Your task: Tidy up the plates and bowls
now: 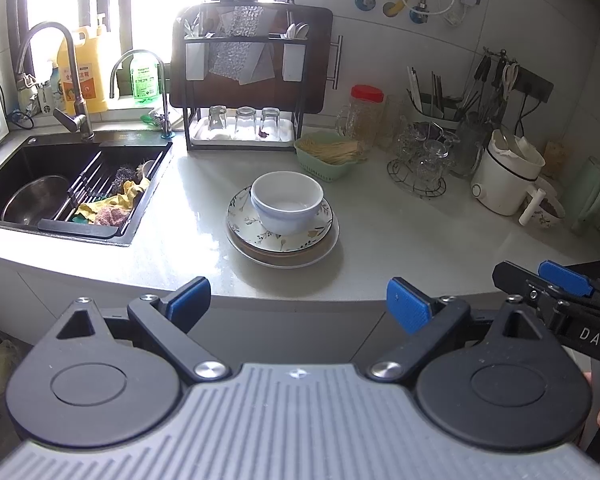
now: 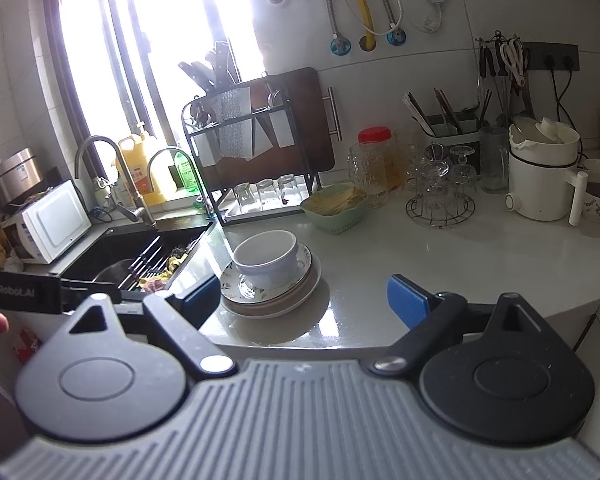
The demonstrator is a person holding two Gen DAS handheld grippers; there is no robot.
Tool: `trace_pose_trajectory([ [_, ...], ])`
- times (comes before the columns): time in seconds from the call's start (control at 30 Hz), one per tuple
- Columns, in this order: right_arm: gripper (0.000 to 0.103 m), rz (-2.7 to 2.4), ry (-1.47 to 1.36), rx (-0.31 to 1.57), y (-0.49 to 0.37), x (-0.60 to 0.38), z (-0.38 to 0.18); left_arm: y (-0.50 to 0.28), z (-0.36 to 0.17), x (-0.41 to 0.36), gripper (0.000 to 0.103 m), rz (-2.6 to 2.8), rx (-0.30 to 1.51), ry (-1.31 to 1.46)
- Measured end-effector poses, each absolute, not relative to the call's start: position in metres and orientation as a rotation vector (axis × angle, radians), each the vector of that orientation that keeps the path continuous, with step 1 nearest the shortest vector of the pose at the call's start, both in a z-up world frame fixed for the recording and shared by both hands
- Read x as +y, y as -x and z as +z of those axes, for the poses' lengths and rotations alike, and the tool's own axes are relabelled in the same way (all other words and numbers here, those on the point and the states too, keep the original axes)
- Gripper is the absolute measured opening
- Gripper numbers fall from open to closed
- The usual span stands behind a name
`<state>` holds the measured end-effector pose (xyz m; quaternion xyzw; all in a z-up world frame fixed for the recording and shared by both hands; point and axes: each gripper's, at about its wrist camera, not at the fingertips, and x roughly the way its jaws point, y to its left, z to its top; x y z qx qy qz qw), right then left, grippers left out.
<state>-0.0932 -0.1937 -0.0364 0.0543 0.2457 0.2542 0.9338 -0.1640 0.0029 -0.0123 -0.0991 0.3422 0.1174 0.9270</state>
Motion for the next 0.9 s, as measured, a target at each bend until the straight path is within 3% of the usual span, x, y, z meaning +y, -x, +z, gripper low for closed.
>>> trace_pose_trajectory([
  [0.9,0.092,0.503,-0.120,0.495,0.0947,-0.1924,-0.0358,0.1587,-0.0154,0.0051,0.097,0.235,0.718,0.215],
])
